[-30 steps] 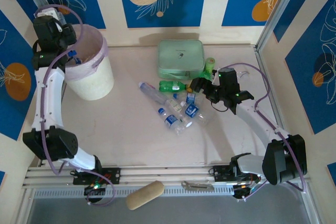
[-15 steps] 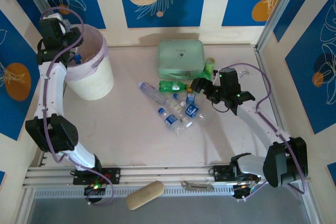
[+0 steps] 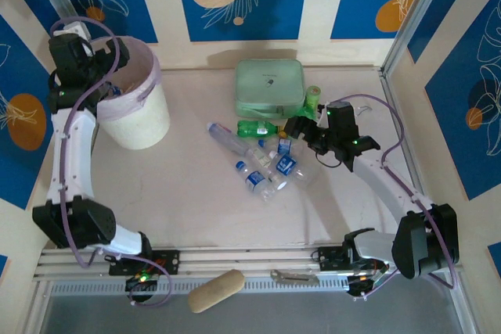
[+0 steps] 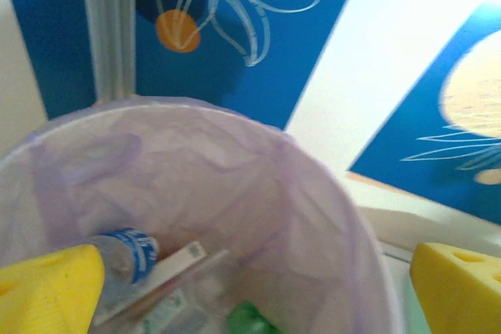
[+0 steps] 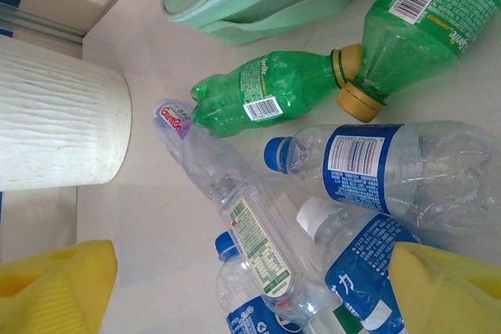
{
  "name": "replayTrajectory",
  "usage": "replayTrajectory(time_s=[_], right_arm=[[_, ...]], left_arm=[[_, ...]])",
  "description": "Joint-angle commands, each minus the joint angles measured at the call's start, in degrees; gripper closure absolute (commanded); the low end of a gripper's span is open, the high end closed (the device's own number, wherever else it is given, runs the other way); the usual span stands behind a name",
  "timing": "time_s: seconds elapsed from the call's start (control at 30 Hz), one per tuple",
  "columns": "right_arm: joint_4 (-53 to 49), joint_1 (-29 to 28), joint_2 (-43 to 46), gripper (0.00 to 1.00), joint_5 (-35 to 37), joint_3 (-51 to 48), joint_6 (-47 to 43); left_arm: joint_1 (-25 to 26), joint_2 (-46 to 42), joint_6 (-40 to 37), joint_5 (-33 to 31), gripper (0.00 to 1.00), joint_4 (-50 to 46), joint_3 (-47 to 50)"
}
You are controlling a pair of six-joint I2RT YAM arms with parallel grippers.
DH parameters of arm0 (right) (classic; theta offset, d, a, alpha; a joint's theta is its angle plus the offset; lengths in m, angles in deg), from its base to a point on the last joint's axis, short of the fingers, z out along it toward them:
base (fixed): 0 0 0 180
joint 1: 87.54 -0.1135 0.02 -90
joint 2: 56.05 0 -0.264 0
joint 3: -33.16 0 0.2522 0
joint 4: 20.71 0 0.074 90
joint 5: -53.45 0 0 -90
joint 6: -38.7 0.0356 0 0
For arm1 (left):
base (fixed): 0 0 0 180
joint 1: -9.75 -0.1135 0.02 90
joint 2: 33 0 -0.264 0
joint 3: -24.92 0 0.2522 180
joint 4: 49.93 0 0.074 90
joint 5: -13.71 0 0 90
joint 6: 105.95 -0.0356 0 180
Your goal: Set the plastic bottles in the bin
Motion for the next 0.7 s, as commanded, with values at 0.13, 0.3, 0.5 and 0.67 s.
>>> replayTrajectory(time_s=[0.13,0.3,0.5,0.67], right_arm=[[-3.32,-0.22,-2.15,0.09,2.15,2.01,-2.04],[-10.62,-0.20,-4.46,0.09,5.51,5.54,-9.07],[-14.49,-0.04,-7.07,0.09,6.23,7.10,-9.63],[-11.35,0.97,-9.35,0.09,9.87,6.51,-5.85]], left_arm=[[15.89,-9.63,3.07,2.91,0.00,8.81,13.15],[25.92,-13.58,7.20,1.15,0.00,14.24,24.73],[33.83,-13.39,14.30,1.56,0.00,19.15,34.58],[39.87,-10.67,17.45,0.23,0.00,28.25,41.90]])
